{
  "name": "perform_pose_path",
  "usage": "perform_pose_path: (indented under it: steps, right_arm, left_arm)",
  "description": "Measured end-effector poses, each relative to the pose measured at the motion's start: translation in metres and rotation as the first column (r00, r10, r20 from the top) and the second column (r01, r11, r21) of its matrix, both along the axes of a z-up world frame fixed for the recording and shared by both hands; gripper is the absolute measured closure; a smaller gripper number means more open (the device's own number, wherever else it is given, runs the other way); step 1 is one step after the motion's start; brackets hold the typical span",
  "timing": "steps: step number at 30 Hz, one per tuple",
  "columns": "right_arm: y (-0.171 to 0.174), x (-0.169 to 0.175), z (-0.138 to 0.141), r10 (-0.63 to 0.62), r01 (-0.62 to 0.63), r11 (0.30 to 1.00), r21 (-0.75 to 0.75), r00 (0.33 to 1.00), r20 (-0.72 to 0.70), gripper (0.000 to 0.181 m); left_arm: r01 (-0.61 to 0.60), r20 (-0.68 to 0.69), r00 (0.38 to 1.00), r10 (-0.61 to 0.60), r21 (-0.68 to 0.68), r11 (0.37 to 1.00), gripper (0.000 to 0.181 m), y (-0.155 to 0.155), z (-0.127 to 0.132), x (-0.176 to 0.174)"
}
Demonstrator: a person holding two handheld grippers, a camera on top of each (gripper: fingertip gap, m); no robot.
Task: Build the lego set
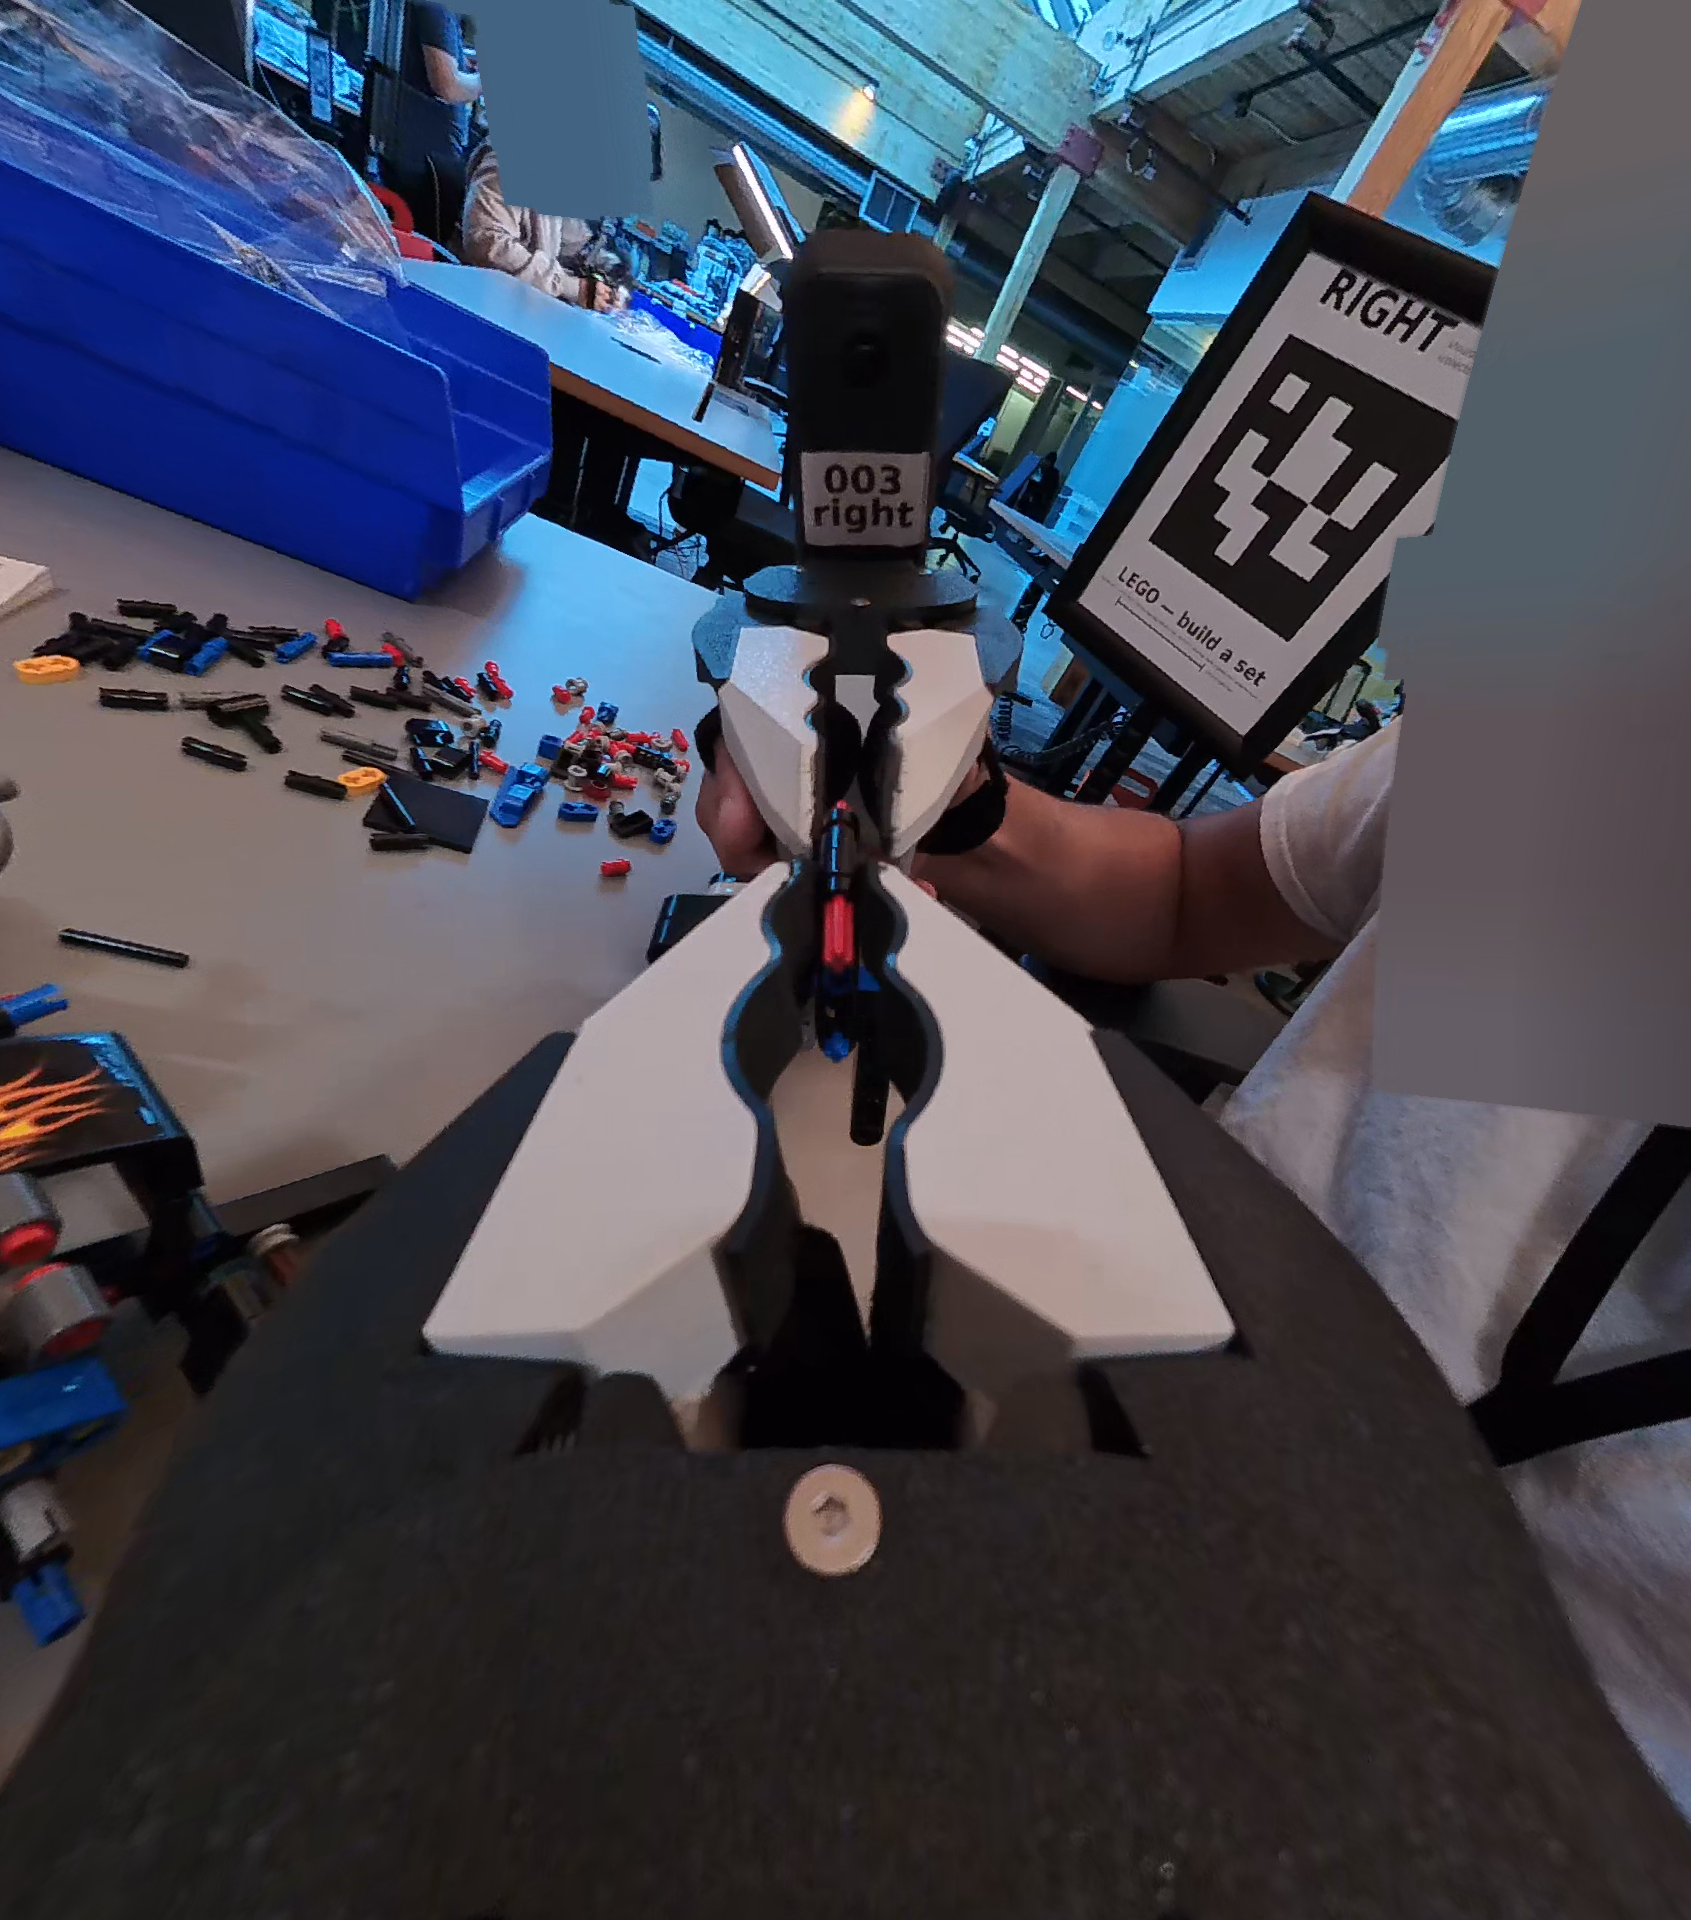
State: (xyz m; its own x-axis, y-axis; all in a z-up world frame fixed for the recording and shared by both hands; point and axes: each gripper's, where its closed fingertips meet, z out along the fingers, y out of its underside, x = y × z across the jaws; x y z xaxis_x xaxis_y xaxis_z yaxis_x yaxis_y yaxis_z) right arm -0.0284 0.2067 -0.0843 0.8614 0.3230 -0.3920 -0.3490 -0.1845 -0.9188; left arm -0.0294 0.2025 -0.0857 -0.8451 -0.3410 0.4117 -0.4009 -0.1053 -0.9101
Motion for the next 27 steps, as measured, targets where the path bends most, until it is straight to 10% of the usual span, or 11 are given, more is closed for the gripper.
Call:
perform_pose_path:
  steps: [27]
  right_arm:
    - [-0.0022, -0.0055, -0.0008, 0.017, -0.017, 1.000, 0.008, 0.998, 0.055, 0.176]
  left_arm:
    - [0.052, 0.004, 0.999, -0.052, -0.019, 0.998, 0.176, -0.0006, 0.0017, -0.0072]
